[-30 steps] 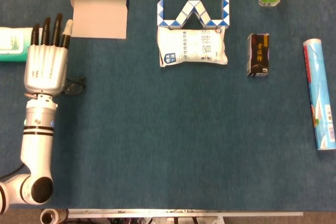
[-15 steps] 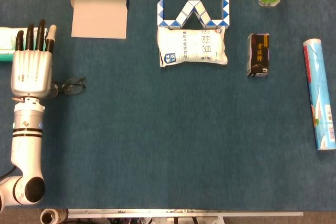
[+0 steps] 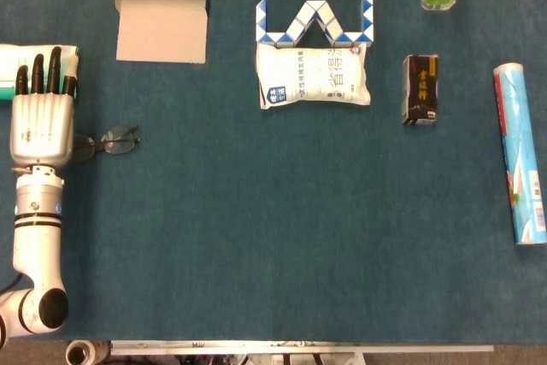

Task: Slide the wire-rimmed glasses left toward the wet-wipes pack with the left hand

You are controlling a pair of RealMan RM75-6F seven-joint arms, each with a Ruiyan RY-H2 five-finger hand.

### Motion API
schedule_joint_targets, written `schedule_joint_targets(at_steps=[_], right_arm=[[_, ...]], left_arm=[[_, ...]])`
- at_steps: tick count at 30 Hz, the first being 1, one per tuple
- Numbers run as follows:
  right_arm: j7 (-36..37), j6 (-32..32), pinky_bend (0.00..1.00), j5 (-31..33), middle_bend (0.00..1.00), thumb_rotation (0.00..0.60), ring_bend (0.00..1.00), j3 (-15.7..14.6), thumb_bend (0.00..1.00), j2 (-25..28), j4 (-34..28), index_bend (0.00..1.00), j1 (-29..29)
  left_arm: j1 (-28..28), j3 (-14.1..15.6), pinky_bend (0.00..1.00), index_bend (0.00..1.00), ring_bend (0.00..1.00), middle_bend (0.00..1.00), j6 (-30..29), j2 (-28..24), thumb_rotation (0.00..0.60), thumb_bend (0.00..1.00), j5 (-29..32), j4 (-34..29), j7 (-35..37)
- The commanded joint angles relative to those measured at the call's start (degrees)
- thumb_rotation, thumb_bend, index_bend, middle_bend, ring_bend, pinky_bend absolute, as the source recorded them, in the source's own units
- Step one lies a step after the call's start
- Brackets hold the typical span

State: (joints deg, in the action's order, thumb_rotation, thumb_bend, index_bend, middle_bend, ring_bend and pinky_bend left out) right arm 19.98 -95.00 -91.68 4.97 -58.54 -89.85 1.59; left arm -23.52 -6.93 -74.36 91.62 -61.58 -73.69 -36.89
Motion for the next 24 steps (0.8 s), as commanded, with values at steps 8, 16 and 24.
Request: schedule_joint_targets(at_steps=[8,16,24], right_arm=[[0.29,-0.08,0.28,0.26,0.34,0.6,0.11,0.12,0.16,0.12,0.05,0.62,-0.1],[0.23,0.01,0.28,0.19,0.34,0.6,0.11,0.07,0.16,0.12,0.03,0.62,-0.08],[0.11,0.23,0.28,0.21,0.34,0.6,0.11,0.04,0.16,0.09,-0.05,0.62,-0.02]], left_arm=[[0.49,0.54,0.11,0.02,0.0,0.0,3.04,3.96,0.6,0.32,-0.61,7.85,3.75],[0.9,0.65,0.11,0.02,0.0,0.0,3.52,5.06,0.6,0.32,-1.8,10.26,5.33],[1.29,0.29,0.11,0.02,0.0,0.0,3.86,5.31,0.6,0.32,-2.2,10.97,5.71]])
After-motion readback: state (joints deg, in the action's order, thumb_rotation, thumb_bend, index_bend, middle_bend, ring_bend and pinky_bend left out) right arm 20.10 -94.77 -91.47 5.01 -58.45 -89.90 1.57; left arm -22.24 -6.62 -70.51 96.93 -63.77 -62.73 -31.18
